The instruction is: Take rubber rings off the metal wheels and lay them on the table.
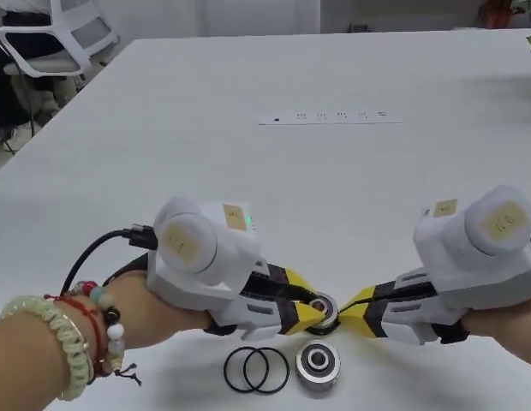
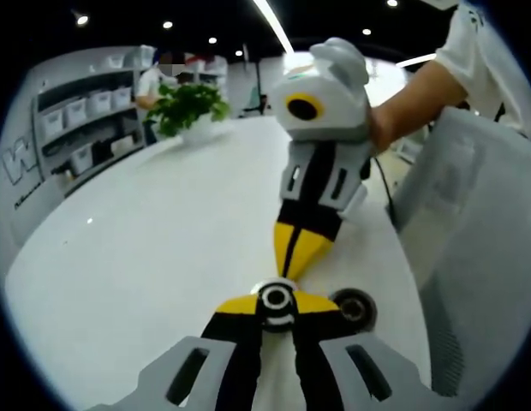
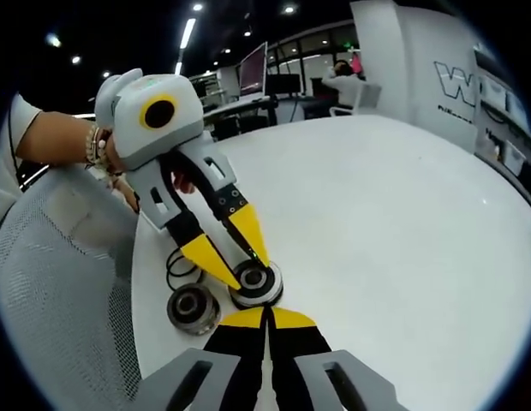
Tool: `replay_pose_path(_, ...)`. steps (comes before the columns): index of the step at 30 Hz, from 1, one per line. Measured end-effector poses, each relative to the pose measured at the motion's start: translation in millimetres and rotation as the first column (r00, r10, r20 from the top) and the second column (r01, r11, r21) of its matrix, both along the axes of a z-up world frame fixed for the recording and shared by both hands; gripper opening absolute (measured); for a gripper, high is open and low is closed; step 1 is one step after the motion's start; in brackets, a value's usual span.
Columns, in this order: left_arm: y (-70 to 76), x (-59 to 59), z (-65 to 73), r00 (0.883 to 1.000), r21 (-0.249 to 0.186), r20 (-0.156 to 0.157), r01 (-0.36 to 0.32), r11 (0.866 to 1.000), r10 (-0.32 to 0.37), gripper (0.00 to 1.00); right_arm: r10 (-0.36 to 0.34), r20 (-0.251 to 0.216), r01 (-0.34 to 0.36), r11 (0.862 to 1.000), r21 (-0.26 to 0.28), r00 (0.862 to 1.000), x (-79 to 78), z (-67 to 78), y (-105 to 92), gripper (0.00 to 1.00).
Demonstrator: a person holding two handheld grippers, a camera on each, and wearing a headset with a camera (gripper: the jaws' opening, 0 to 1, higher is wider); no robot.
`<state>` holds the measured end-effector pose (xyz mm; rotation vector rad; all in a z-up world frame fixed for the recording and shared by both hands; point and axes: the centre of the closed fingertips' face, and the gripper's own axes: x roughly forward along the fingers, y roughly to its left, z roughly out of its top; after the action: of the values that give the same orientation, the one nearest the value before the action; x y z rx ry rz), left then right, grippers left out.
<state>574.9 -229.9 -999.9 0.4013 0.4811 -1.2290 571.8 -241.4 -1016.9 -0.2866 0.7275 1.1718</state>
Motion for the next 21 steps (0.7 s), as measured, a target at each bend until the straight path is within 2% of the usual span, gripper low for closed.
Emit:
replay_pose_path(6,0.9,0.2,-0.1,1.000,0.003,0.001,-0.001,1.000,0.001,0.13,-0.086,-0.089,0.092,0.994,0.063,0.992,3.9,3.6,-1.2,0.00)
replay_pose_path(8,1.0,0.2,-0.1,1.000,0.003,0.000,-0.004,1.000,0.004,0.13,-0.106,-0.103,0.114,0.990,0.079,0.989,6.6,5.2,-1.8,0.00)
replay_pose_path(10,1.0,0.1,0.0,1.000,0.004,0.001,-0.007,1.000,0.007,0.13,-0.132,-0.153,0.152,0.981,0.120,0.979,5.8,10.3,2.3,0.00)
replay_pose_path(11,1.1,0.1,0.1,1.000,0.003,0.001,-0.008,1.000,0.008,0.13,-0.136,-0.159,0.154,0.983,0.105,0.978,6.2,8.3,0.2,0.00)
replay_pose_path(13,1.4,0.1,0.1,1.000,0.002,0.001,-0.010,1.000,0.010,0.13,-0.132,-0.152,0.149,0.983,0.107,0.980,6.3,7.6,0.6,0.00)
replay_pose_path(19,1.7,-0.1,0.2,1.000,0.000,0.002,-0.015,1.000,0.015,0.13,-0.162,-0.207,0.193,0.972,0.137,0.965,6.6,9.9,1.2,0.00)
replay_pose_path(21,1.7,-0.2,0.3,1.000,-0.003,0.001,-0.018,1.000,0.018,0.13,-0.166,-0.210,0.197,0.971,0.137,0.963,6.0,9.8,1.4,0.00)
